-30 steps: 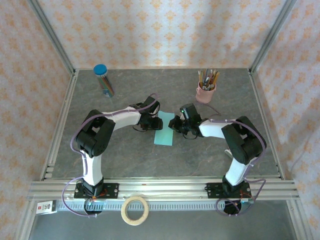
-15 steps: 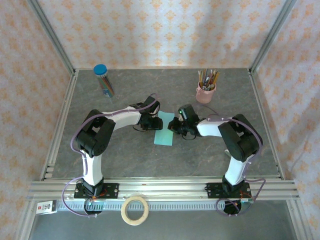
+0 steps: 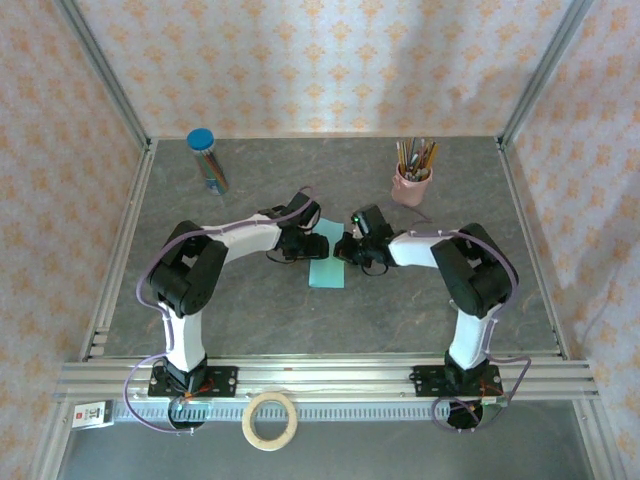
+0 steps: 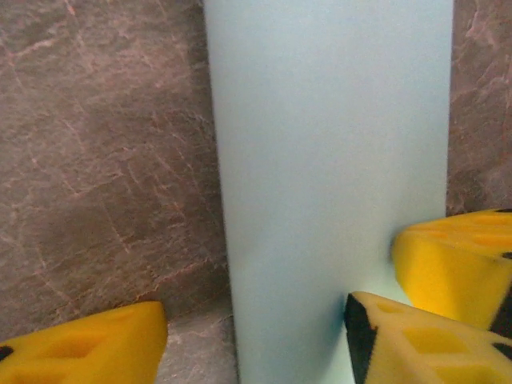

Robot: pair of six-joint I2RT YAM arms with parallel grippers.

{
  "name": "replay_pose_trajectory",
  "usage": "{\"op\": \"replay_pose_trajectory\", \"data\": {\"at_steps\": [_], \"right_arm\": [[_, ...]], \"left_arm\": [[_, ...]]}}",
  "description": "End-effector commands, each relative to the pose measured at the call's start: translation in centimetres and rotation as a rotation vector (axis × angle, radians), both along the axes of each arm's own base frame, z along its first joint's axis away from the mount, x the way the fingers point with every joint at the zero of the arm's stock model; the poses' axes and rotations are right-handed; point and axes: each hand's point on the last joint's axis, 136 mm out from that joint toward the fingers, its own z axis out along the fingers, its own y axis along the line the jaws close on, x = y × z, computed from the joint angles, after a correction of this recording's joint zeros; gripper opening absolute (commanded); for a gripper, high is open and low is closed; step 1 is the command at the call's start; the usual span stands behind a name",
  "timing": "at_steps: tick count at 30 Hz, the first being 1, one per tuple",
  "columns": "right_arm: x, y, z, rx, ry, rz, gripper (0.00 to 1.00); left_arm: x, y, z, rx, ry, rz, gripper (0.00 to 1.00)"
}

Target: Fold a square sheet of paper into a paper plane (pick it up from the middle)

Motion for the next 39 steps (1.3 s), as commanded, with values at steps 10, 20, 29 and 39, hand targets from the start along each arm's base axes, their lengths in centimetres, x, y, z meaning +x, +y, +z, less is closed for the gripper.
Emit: {"op": "replay_pose_trajectory", "data": {"at_steps": [10,20,29,39], "right_arm": [[-5.9,-6.6,-8.7,-0.357,0.231,-0.001,0.04],[-6.5,-7.0,-9.3,-0.366,0.251,0.003,0.03],[-7.0,-7.2,-9.6,-0.369,0.265,0.000,0.03],[-8.7,-8.4,-11.1,-0.408,0.310,0.005,0.02]], "left_arm": [[1.9,-1.8,6.8,-0.241,-0.165,0.074,0.46],[1.3,-4.2,3.6,-0.351,-0.025,0.032,0.05],[1.5,-4.2,0.9,-0.364,0.046,0.031,0.00],[0.8,-2.4,-1.9,-0.323,0.110,0.049,0.00]]}}
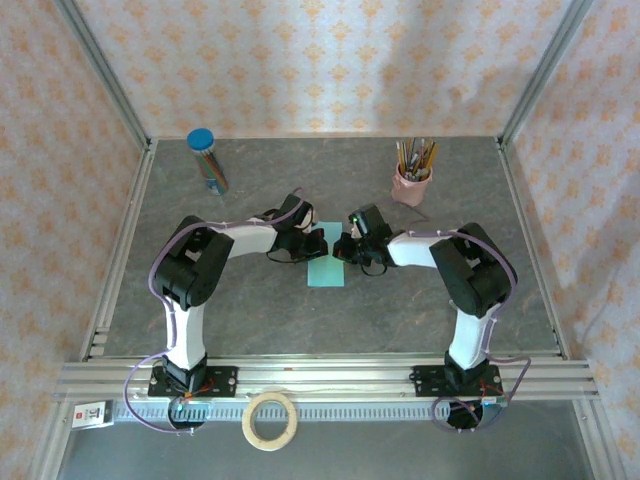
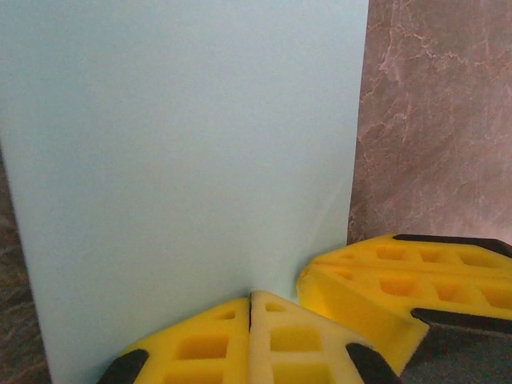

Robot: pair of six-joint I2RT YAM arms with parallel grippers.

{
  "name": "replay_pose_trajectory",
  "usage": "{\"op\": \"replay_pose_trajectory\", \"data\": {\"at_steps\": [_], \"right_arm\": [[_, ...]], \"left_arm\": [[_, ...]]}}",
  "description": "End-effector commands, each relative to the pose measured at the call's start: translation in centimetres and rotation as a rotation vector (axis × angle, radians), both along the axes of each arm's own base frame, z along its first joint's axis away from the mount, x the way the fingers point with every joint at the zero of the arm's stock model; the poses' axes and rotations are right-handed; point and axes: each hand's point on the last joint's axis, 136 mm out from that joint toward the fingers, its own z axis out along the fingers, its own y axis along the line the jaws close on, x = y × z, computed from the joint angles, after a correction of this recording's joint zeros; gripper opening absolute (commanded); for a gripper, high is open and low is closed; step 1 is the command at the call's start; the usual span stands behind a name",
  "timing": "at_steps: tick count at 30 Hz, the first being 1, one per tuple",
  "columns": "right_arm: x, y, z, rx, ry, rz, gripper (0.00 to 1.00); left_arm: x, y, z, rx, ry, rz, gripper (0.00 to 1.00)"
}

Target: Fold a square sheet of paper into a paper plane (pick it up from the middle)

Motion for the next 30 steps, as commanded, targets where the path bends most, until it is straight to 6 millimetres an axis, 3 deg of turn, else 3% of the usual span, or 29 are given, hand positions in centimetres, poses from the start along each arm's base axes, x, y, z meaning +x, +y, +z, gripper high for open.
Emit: {"op": "replay_pose_trajectory", "data": {"at_steps": [1,8,12,15,22,29,30], "right_arm": [[-8.8,-8.3,-10.2,-0.379,0.329,-0.035,0.02],[-11.2,-10.2,-11.5,-0.435,0.383,-0.023,0.02],[-11.7,-10.4,-11.6,-0.437,0.391,-0.023,0.02],[-11.6,-10.4,-11.5,-0.435,0.388,-0.024,0.02],[-11.4,-10.2,-11.4,-0.428,0.383,-0.026,0.02],[-11.2,-10.0,-11.4,-0.422,0.382,-0.029,0.02],[-11.2,-10.0,-11.5,-0.422,0.383,-0.028,0.02]], "left_arm": [[0.0,1.2,-1.2,0.016,0.013,-0.002,0.00],[-1.7,4.1,-2.3,0.011,0.047,-0.004,0.00],[-1.3,6.6,-2.4,0.033,0.033,0.012,0.00],[0.2,7.3,0.6,-0.014,-0.050,0.050,0.00],[1.5,3.7,5.3,-0.226,-0.161,0.033,0.00],[1.4,-0.1,3.8,-0.250,-0.122,-0.016,0.00],[1.4,-0.2,2.7,-0.240,-0.099,-0.012,0.00]]}}
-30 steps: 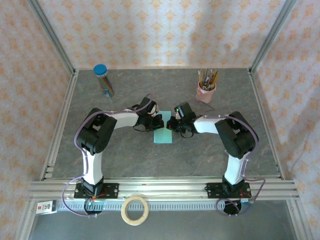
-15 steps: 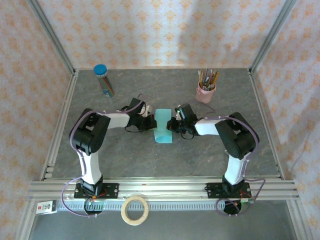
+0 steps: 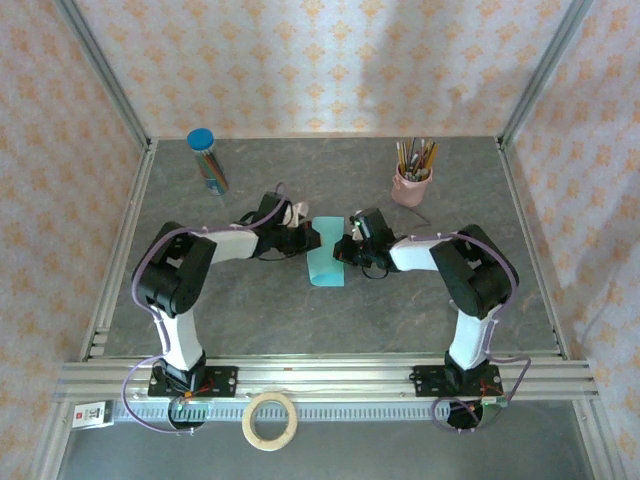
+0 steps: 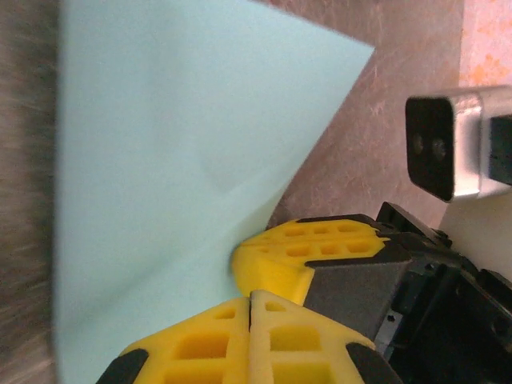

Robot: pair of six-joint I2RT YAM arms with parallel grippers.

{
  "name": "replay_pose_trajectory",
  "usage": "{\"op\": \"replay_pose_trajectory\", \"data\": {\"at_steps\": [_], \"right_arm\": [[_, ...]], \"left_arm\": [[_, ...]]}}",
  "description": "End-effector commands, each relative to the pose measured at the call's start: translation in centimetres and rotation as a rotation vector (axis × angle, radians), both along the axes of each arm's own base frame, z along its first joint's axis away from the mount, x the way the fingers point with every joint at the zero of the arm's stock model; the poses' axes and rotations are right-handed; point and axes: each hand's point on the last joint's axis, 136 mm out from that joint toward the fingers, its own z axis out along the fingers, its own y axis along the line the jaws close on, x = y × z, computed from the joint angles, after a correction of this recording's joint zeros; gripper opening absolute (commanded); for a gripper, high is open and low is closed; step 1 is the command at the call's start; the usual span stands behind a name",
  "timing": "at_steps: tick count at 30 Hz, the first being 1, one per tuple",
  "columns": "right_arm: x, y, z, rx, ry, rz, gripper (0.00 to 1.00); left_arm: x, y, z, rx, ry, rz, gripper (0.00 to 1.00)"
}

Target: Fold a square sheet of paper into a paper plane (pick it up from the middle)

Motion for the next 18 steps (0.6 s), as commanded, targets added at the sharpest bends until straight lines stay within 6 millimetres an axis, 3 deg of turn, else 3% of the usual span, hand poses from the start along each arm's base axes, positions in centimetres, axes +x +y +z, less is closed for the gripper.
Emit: {"op": "replay_pose_trajectory", "data": {"at_steps": [1,7,12,15,18], "right_arm": [[-10.9,-9.9,-11.2,-0.446,0.425,-0.043,0.02],[-11.1,-10.3,-11.2,-0.468,0.426,-0.042,0.02],[-11.4,-10.7,-11.3,-0.484,0.433,-0.043,0.02],[-11.5,-10.8,-11.3,-0.488,0.436,-0.043,0.02],[-11.6,-10.9,-11.4,-0.491,0.437,-0.041,0.02]], "left_arm": [[0.9,-0.9,-1.0,-0.025,0.021,0.008,0.00],[1.2,1.6,-4.2,0.029,0.107,0.072,0.00],[1.2,5.6,-6.6,0.082,0.152,0.142,0.00],[1.6,7.9,-6.8,0.098,0.154,0.182,0.00],[2.4,8.4,-5.1,0.075,0.118,0.192,0.00]]}}
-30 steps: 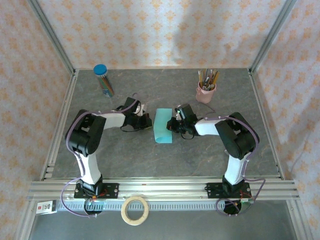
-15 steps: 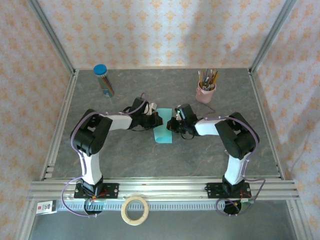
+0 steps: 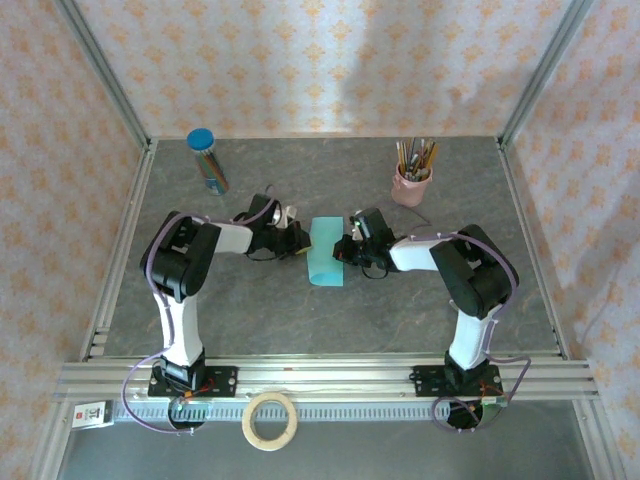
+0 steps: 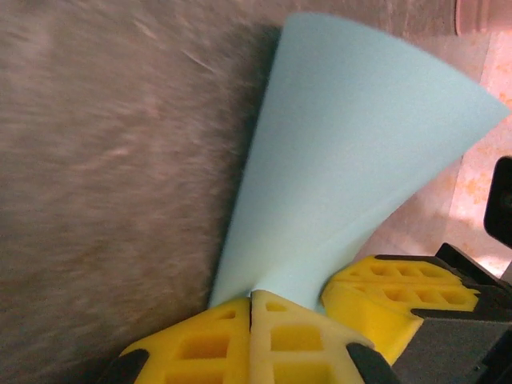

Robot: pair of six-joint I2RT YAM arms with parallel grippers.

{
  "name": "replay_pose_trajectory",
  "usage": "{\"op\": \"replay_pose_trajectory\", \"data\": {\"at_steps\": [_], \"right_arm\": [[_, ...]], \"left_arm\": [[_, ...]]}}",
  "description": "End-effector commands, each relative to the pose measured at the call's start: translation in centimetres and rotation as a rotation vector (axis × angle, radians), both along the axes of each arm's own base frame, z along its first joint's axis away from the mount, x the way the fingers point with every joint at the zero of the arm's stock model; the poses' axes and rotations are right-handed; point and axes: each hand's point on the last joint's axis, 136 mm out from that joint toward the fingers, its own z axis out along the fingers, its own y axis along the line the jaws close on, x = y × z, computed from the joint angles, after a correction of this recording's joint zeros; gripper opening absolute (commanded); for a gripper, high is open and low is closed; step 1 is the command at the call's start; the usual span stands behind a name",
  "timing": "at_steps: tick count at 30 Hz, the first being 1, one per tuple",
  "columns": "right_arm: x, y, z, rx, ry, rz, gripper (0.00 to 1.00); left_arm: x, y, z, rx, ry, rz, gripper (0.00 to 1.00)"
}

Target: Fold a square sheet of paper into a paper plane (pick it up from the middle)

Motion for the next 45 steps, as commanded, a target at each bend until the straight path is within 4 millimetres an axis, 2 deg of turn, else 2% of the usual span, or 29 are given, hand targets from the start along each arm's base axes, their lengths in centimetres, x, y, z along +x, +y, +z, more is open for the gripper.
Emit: {"op": "replay_pose_trajectory", "data": {"at_steps": [1,5,7,11,12,15,18,22,27,30,33,35,39,41,45], "right_arm": [[-11.6,-10.9,-11.4,-0.489,0.439,-0.041,0.02],[-11.7,-10.9,-11.4,-0.488,0.441,-0.039,0.02],[-11.7,-10.8,-11.4,-0.486,0.440,-0.039,0.02],[-11.8,-11.0,-11.5,-0.496,0.446,-0.037,0.02],[-11.9,-11.0,-11.6,-0.499,0.447,-0.035,0.02],[-11.9,-11.1,-11.6,-0.505,0.449,-0.030,0.02],[-11.9,-11.2,-11.5,-0.509,0.448,-0.030,0.02],[-12.0,-11.3,-11.5,-0.512,0.451,-0.032,0.02],[-12.2,-11.8,-11.6,-0.535,0.451,-0.037,0.02],[-12.1,-11.9,-11.6,-0.539,0.449,-0.038,0.02],[-12.0,-11.7,-11.6,-0.537,0.447,-0.036,0.02],[-11.9,-11.7,-11.5,-0.535,0.445,-0.034,0.02],[-11.7,-11.5,-11.4,-0.530,0.440,-0.030,0.02],[-11.6,-11.5,-11.4,-0.532,0.439,-0.030,0.02],[-11.6,-11.5,-11.4,-0.533,0.438,-0.030,0.02]], "left_arm": [[0.8,4.0,-0.8,0.097,-0.010,0.092,0.00],[1.5,1.3,4.2,-0.035,-0.115,0.059,0.00],[1.3,-0.4,5.2,-0.059,-0.141,0.030,0.00],[1.4,-3.3,5.3,-0.063,-0.141,-0.017,0.00],[1.5,-3.8,3.8,-0.052,-0.108,-0.024,0.00],[2.1,-4.6,3.1,-0.051,-0.080,-0.033,0.00],[2.3,-4.6,1.9,-0.034,-0.061,-0.034,0.00],[2.2,-3.1,-0.4,0.030,-0.023,-0.021,0.00],[3.0,0.9,-2.1,0.077,0.002,0.048,0.00],[3.9,3.2,-2.0,0.096,0.002,0.087,0.00],[4.8,4.2,-0.3,0.104,-0.034,0.097,0.00],[5.4,4.0,1.5,0.093,-0.073,0.099,0.00],[5.2,1.4,5.0,0.007,-0.141,0.074,0.00],[4.6,-0.4,5.5,-0.011,-0.148,0.054,0.00],[3.8,-3.3,4.8,-0.026,-0.134,0.014,0.00]]}}
